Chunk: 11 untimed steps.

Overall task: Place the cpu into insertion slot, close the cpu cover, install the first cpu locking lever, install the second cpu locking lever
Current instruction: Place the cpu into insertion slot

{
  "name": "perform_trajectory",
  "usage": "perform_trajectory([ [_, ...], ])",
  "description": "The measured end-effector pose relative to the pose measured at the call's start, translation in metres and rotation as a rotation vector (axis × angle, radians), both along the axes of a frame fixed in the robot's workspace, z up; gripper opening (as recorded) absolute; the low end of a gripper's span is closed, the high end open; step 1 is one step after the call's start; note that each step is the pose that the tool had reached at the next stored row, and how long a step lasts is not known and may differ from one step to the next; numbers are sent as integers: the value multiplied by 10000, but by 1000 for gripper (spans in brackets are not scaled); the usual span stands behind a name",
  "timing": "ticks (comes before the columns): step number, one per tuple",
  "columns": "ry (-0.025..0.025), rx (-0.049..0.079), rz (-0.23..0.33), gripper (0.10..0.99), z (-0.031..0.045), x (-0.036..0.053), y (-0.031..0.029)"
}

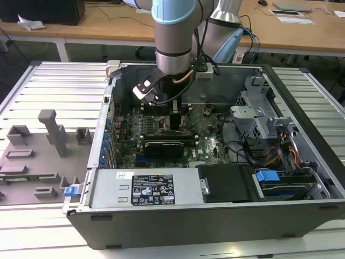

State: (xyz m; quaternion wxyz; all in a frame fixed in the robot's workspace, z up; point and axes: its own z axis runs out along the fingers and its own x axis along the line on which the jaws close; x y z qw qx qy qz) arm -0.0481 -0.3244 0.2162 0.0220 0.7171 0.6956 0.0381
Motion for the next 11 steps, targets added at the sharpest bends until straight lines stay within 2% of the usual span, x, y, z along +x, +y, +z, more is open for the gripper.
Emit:
perform_trajectory([
  [2, 2, 1, 0, 541, -15, -7, 25],
  [4, 21, -2, 2, 541, -48, -18, 27],
  [7, 20, 0, 0, 541, -51, -18, 28],
  [11, 21, 0, 2, 541, -108, -31, 28],
])
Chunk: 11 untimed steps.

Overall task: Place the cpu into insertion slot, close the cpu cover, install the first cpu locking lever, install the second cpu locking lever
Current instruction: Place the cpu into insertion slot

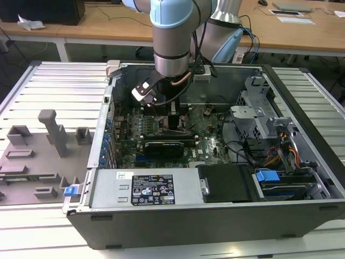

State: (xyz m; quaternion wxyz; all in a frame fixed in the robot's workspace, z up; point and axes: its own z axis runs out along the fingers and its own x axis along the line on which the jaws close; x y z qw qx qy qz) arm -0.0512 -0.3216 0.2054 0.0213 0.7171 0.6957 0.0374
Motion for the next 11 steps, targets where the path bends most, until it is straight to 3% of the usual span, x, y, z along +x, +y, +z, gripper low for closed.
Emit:
perform_trajectory([
  [11, 0, -1, -2, 541, -48, -1, 1],
])
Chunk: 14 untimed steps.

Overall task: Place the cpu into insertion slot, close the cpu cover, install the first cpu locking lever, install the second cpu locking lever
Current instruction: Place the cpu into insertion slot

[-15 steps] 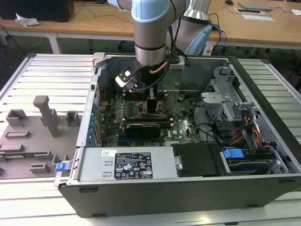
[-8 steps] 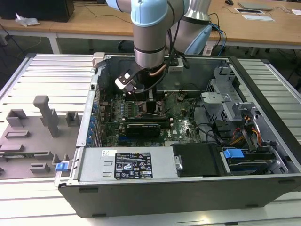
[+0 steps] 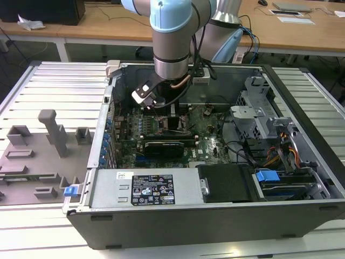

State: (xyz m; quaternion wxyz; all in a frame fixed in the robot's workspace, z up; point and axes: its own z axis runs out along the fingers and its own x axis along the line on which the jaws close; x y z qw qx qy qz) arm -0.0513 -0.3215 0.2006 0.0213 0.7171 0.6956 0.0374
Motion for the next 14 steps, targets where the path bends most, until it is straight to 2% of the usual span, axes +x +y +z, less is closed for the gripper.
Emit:
perform_trajectory([
  [1, 0, 0, 0, 616, 0, 0, 0],
  [4, -1, 1, 0, 616, 3, 0, 0],
  [8, 0, 0, 0, 616, 91, 0, 1],
  [14, -2, 4, 0, 616, 137, 0, 1],
])
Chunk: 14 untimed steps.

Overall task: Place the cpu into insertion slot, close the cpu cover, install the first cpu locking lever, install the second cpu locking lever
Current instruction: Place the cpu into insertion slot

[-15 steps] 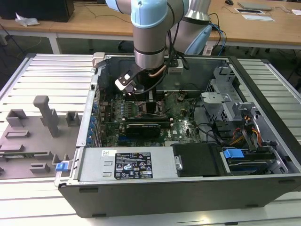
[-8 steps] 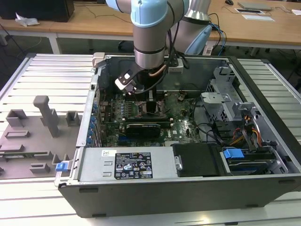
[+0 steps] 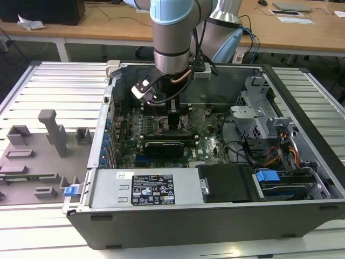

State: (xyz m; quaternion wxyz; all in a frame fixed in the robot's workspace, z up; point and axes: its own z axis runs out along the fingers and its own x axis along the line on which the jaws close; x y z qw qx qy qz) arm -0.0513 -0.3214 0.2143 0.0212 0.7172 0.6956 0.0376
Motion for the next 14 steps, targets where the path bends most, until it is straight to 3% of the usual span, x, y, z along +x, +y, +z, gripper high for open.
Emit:
perform_trajectory([
  [6, 2, -3, 0, 596, 6, 0, 0],
  [7, 2, -3, 0, 471, 8, 0, -1],
  [8, 2, -3, 0, 408, 8, 0, 0],
  [9, 1, -3, 1, 408, 9, 0, 0],
  [14, 2, -3, 0, 110, 14, 0, -1],
])
